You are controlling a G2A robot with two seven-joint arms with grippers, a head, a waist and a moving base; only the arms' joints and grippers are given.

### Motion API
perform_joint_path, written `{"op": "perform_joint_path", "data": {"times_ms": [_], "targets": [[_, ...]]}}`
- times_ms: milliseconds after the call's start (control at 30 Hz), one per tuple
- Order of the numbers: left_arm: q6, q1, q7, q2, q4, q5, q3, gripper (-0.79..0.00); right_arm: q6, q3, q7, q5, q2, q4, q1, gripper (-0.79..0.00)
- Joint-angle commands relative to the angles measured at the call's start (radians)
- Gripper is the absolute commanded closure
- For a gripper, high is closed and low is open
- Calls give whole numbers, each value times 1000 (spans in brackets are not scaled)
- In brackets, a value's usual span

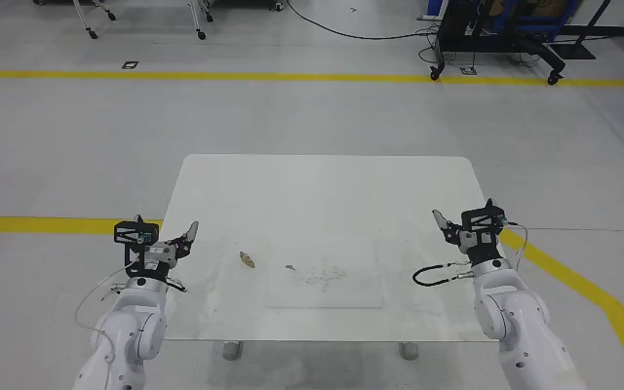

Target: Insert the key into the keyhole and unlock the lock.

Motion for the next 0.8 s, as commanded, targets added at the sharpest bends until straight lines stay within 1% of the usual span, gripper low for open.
{"op": "perform_joint_path", "data": {"times_ms": [0, 367, 500, 700, 767], "targets": [[0, 0, 0, 0, 0, 0, 0, -785, 0, 0, 0, 0, 0, 0, 0, -785], [0, 0, 0, 0, 0, 0, 0, -785, -12, -7, 2, 0, -1, 7, 5, -785], [0, 0, 0, 0, 0, 0, 0, -785, -105, -62, 37, -6, -2, 15, 33, -785], [0, 0, 0, 0, 0, 0, 0, -785, -185, -214, 77, -75, -13, 31, 92, -785], [0, 0, 0, 0, 0, 0, 0, -785, -282, -263, 71, -53, -15, 50, 117, -785]]}}
